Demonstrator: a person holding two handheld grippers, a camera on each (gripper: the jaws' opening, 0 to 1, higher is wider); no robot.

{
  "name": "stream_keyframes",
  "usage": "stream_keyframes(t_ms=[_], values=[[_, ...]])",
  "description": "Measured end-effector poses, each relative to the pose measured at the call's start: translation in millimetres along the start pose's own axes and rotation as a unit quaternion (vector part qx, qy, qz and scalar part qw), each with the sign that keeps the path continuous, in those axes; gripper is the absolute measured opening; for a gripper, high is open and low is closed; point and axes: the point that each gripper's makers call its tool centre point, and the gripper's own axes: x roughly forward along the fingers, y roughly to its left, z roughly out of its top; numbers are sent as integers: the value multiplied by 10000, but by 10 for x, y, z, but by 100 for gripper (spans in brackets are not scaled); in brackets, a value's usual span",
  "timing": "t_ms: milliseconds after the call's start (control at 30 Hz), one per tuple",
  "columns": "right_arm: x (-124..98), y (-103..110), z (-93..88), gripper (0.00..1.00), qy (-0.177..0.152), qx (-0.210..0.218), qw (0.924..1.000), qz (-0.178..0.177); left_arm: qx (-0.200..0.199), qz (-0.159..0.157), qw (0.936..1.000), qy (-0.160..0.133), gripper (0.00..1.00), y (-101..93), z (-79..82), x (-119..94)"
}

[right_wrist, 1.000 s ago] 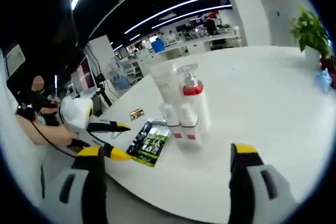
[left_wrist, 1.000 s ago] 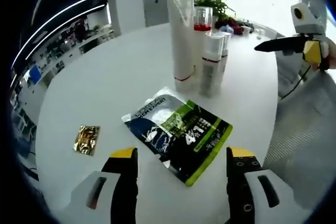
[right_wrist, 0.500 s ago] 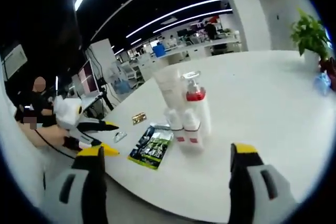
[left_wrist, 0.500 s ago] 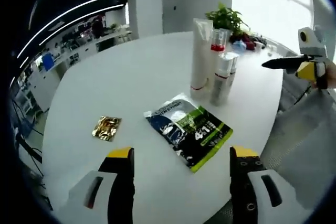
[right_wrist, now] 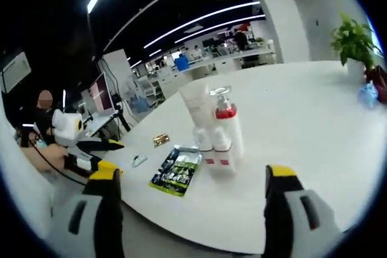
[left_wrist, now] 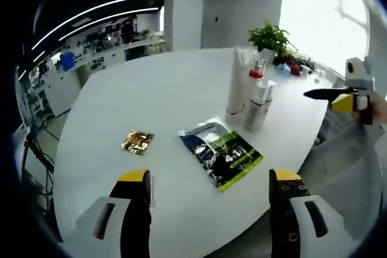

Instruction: Arrange the skincare products in the storage area until every visible bottle or jar stands upright without overlapping.

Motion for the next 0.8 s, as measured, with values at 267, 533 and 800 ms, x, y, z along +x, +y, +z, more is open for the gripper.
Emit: stream_keyframes(t_ms=[267,533,800], values=[[-7,24,16,100,-104,237,9996,124,-194,228,9994,-169,85,76,27,-216],[26,101,-56,100,108,-114,9997,209,-346,614,9968,-376,97,216,18,-403],[22,87,-59,100,87,-64,9997,211,-396,669,9960,-445,97,213,-72,-513]])
